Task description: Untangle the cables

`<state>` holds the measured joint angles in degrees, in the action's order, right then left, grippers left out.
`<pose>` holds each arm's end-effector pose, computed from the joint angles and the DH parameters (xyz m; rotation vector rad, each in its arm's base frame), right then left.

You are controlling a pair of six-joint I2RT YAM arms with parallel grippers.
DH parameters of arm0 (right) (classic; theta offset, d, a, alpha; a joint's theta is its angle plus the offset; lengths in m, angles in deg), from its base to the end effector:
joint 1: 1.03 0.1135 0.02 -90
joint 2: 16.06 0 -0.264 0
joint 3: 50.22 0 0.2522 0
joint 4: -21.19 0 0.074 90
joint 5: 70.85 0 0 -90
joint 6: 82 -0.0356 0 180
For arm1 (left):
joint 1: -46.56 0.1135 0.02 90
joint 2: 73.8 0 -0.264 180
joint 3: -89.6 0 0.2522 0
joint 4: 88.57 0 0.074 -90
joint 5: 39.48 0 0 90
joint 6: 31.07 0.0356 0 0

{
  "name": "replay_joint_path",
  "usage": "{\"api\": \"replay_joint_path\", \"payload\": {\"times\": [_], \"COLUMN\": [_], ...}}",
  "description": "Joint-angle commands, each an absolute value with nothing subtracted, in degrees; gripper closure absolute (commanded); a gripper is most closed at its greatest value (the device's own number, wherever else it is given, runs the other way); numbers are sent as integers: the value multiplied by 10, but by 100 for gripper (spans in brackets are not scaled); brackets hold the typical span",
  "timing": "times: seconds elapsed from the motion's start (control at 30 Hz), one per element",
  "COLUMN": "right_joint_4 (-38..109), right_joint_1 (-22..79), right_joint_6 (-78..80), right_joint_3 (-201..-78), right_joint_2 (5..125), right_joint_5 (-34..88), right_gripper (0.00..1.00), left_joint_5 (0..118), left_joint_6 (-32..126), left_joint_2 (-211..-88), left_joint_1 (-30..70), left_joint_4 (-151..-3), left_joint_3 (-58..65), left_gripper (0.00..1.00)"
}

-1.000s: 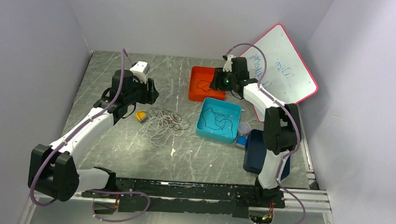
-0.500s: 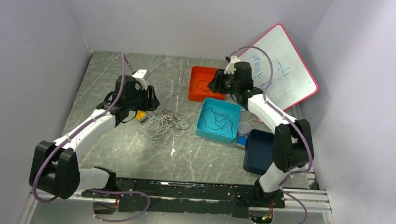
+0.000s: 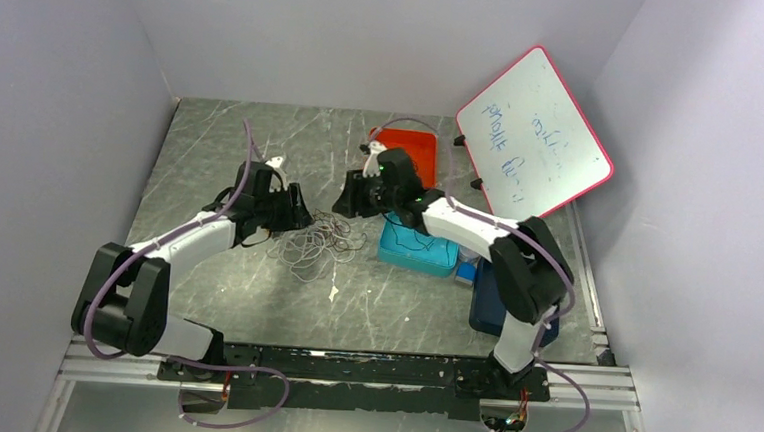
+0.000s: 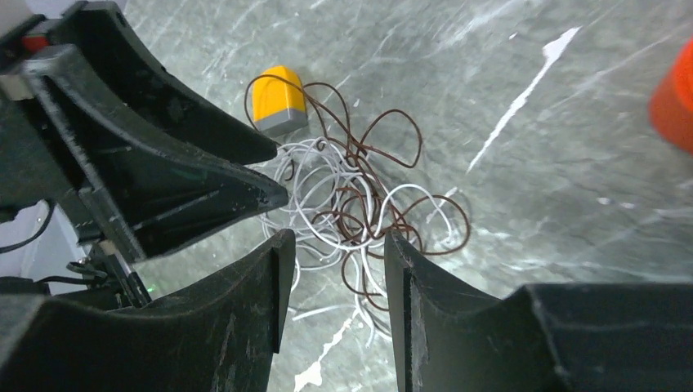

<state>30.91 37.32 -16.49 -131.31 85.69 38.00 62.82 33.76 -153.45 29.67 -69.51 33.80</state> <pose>0.3086 0.2588 0.2285 -0.4781 2.1814 0.9789 0.2685 -0.0895 0.1972 -0.0603 2.3795 -0.6109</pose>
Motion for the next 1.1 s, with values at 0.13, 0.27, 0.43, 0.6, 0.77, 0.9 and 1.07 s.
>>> {"api": "replay_joint_path", "payload": {"times": [0.13,0.27,0.43,0.6,0.77,0.9,1.07], "right_joint_4": [322,330,336,346,325,288,271], "right_joint_1": [400,403,405,407,407,406,394], "right_joint_6": [-187,-180,-173,-161,-155,-158,-163], "right_joint_3": [-1378,-1403,-1418,-1424,-1401,-1368,-1350], "right_joint_2": [941,973,993,1018,1001,957,881], "right_joint_5": [363,366,356,348,345,362,377], "right_gripper": [53,56,61,73,86,100,100], "left_joint_5": [652,652,647,641,639,636,636], "left_joint_6": [323,327,325,323,324,324,323], "left_joint_2": [-1555,-1568,-1573,-1576,-1581,-1589,-1598], "left_joint_1": [292,290,290,289,289,289,289], "left_joint_4": [-749,-753,-755,-757,-758,-758,-764], "left_joint_3": [357,354,354,354,354,351,351], "left_gripper": [47,48,49,50,50,50,50]}}
